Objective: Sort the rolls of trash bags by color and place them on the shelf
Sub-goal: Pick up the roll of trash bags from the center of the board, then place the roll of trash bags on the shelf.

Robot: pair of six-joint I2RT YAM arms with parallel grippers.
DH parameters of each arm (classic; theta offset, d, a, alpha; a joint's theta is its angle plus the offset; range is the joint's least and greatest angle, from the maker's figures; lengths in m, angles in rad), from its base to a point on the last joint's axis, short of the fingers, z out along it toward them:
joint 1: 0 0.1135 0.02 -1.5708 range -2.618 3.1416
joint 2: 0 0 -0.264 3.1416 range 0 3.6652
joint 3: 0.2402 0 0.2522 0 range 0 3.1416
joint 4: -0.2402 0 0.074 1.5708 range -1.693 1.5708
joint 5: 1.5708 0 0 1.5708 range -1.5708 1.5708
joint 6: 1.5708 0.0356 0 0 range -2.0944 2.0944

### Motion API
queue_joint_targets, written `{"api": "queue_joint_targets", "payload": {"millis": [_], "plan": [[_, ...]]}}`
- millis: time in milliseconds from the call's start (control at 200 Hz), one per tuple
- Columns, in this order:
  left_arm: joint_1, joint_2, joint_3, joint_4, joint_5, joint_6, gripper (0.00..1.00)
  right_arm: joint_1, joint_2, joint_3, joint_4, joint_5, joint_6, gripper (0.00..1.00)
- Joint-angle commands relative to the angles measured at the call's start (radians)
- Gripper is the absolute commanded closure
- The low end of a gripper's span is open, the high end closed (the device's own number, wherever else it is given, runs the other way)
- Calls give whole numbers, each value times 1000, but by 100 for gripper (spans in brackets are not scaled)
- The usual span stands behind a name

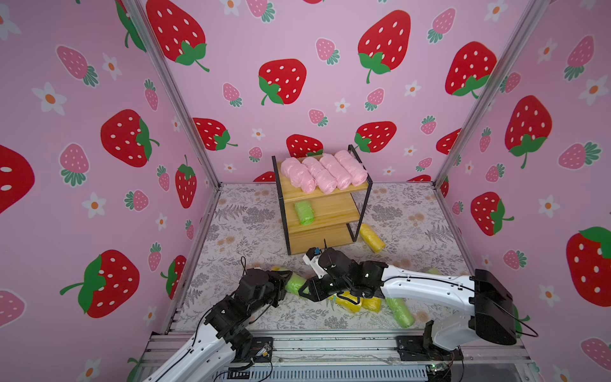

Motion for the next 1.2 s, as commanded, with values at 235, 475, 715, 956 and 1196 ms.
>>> {"api": "queue_joint_targets", "payload": {"millis": [235, 475, 715, 956, 1196], "plan": [[3, -56, 115, -153, -72, 44, 0, -13, -52, 9, 12, 46, 6, 100], [3, -138, 256, -371, -234, 189, 0, -104, -228, -28, -68, 59, -2, 100], [3, -144, 358, -473, -344, 385, 0, -269, -400, -42, -1, 102, 75, 100], [3, -54, 398, -486, -297, 496, 2, -415, -360, -55, 191, 146, 233, 100], [4, 7, 419, -513, -289, 547, 0, -478, -194, -25, 359, 111, 329, 100]]}}
